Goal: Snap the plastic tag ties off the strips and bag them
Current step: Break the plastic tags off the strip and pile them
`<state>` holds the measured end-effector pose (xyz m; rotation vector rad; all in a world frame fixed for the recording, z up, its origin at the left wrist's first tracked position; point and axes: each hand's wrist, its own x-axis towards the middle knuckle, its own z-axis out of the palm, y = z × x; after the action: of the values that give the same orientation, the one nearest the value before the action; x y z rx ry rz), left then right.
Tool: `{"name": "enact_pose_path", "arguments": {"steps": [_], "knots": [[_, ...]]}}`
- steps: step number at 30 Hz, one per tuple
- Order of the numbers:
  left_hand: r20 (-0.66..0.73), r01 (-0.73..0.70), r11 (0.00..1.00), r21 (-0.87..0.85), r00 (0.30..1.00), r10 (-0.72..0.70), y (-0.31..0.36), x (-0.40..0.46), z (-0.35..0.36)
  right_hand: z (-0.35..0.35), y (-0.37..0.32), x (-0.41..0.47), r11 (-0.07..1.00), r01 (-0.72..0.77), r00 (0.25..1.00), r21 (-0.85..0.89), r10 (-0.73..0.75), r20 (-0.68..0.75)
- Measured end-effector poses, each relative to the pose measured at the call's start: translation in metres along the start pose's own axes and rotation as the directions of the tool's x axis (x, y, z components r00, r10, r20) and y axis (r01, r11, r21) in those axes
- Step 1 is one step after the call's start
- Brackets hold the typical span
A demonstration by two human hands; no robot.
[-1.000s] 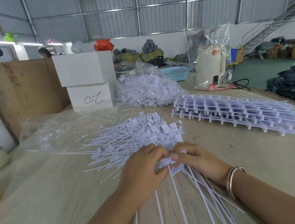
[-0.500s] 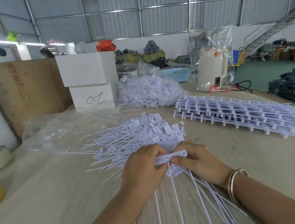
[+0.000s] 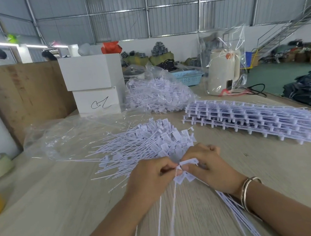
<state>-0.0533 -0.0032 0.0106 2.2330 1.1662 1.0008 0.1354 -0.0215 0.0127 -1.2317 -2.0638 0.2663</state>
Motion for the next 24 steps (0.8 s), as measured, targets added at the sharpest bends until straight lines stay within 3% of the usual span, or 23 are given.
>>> {"name": "enact_pose_path", "arguments": {"steps": [5, 9, 12, 17, 19, 22, 24], "knots": [[-0.03, -0.009, 0.997, -0.079, 1.0, 0.006, 0.0, -0.001, 0.003, 0.001, 0.002, 0.0, 0.993, -0.022, 1.0, 0.114, 0.022, -0.001], [-0.041, 0.038, 0.966, -0.258, 0.998, -0.051, 0.005, -0.001, 0.007, 0.0, 0.0, 0.003, 0.939, -0.04, 0.997, 0.342, 0.062, -0.053], [-0.027, 0.059, 0.935, -0.349, 0.997, -0.073, 0.009, 0.0, 0.006, 0.0, 0.0, 0.002, 0.915, -0.058, 0.994, 0.4, 0.09, -0.062], [-0.092, 0.097, 0.821, -0.563, 0.98, -0.179, 0.011, 0.007, -0.001, -0.005, -0.001, 0.001, 0.728, -0.138, 0.971, 0.672, 0.234, -0.054], [-0.109, 0.117, 0.854, -0.507, 0.974, -0.198, 0.007, 0.006, -0.001, -0.008, -0.001, 0.0, 0.787, -0.163, 0.968, 0.595, 0.244, -0.058], [-0.125, 0.083, 0.934, -0.347, 0.983, -0.134, 0.004, 0.001, 0.004, -0.004, 0.001, 0.002, 0.959, -0.181, 0.981, 0.218, 0.191, -0.025], [-0.131, -0.018, 0.979, -0.201, 0.991, -0.009, 0.005, 0.0, 0.007, -0.001, 0.0, 0.003, 0.979, -0.206, 0.978, 0.001, 0.206, 0.032]]}}
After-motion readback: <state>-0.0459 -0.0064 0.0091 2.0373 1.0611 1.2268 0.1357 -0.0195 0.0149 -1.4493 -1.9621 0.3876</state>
